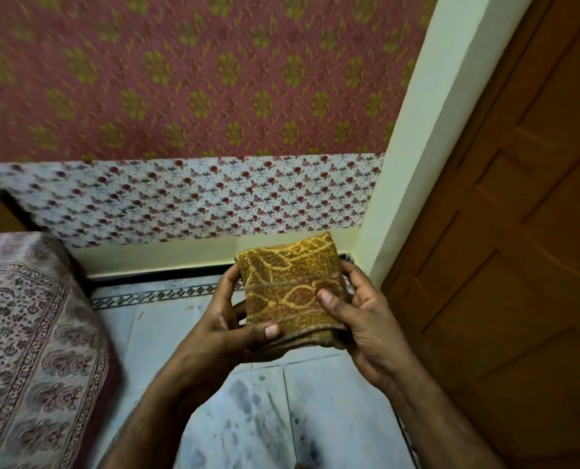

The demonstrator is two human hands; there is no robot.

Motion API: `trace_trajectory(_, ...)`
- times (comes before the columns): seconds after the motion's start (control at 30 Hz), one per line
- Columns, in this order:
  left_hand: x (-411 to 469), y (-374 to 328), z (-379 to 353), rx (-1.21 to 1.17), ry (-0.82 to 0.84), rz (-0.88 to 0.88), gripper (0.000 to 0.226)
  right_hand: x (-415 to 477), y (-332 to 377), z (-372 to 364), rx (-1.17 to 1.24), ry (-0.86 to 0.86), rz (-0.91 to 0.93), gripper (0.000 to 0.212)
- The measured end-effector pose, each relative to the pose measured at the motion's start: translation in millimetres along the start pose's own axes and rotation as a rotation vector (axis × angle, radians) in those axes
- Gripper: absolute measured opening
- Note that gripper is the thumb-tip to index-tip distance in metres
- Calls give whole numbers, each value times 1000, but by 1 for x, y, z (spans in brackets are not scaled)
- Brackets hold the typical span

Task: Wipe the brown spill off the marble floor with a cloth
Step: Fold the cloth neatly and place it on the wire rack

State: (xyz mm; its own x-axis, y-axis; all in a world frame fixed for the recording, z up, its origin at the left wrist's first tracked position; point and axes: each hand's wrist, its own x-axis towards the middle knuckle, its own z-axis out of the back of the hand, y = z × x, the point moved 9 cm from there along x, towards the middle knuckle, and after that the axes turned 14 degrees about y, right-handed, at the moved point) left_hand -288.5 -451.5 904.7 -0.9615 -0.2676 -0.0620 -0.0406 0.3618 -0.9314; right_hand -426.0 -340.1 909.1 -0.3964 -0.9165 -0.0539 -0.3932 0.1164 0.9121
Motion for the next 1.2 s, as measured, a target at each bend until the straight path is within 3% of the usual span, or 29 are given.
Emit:
trace_trajectory(0.03,-54,-7,-18,39,32,37,90,-48,-8,-36,-20,-35,22,50)
trace_trajectory(0.7,-230,1,-123,86,157,12,87,-256,-12,-116,-85,-103,104,44)
trace_trajectory(1.2,-419,86,-273,117,126,-34,78,-501,-50,-143,-120,-33,119,52)
